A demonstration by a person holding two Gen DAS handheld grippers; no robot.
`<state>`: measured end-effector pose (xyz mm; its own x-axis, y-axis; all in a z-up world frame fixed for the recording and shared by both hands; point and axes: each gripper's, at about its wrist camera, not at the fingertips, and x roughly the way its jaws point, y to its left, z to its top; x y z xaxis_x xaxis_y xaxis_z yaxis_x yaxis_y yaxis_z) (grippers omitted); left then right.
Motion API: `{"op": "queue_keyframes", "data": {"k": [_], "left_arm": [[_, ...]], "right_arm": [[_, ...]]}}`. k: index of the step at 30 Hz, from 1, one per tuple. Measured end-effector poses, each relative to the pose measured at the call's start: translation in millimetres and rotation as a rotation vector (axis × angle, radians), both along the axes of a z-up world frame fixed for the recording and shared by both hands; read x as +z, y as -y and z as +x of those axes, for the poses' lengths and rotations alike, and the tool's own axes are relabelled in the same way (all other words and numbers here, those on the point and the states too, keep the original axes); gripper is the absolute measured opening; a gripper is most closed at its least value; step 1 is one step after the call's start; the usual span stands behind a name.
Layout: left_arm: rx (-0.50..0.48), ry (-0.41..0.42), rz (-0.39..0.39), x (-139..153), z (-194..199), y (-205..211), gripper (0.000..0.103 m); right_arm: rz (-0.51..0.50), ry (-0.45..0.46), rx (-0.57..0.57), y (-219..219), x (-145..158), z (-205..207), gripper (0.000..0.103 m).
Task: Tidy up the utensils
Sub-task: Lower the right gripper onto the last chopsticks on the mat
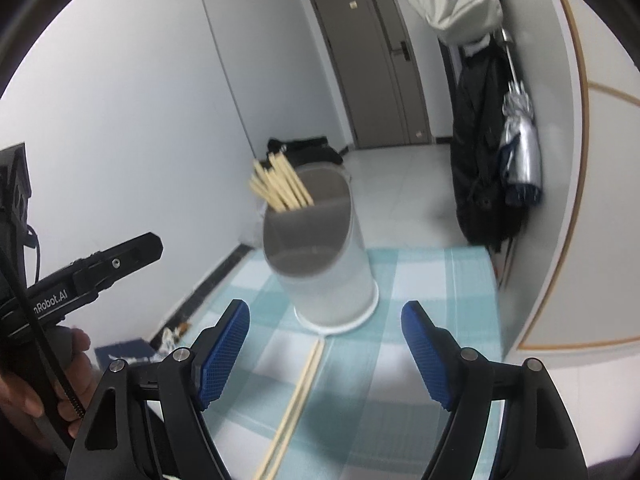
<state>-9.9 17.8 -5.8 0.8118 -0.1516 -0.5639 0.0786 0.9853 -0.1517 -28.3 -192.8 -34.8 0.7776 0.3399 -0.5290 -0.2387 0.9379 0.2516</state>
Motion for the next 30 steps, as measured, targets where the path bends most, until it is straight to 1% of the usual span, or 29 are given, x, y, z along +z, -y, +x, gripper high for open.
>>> {"op": "queue_keyframes", "data": {"k": [2,6,10,14,16,18,22,25,30], "left_arm": [[0.0,-0.038,-0.002,-13,4,1,0.1],[-0.008,-0.095,0.005,-36,9,0,0.1],[-0.007,-0.177,0.002,-65,19,-5,0.1],[-0.012,-0.236,-0.003,-78,24,-7,0.1],[-0.015,-0.257,-0.023,-81,27,-9,0.1],[-0.014,-0.277,-0.019,-83,29,-11,0.1],[-0.004,-0.296,-0.024,-87,32,-13,0.1],[0.002,-0.299,-0.039,-88,36,-17,0.1],[0.019,-0.241,-0.012,-83,34,-18,0.1]], "right_arm": [[-0.027,-0.029,-0.012,-3,-10,0,0.078],[-0.045,-0.094,-0.03,-4,-28,6,0.078],[-0.083,-0.157,-0.04,-7,-48,9,0.078],[-0.087,-0.218,-0.044,-6,-67,16,0.078],[-0.113,-0.242,-0.04,-10,-75,19,0.078],[-0.134,-0.255,-0.032,-13,-81,22,0.078],[-0.16,-0.29,-0.017,-21,-93,28,0.078],[-0.146,-0.328,-0.016,-23,-101,37,0.078],[-0.157,-0.351,-0.006,-31,-106,48,0.076]]}}
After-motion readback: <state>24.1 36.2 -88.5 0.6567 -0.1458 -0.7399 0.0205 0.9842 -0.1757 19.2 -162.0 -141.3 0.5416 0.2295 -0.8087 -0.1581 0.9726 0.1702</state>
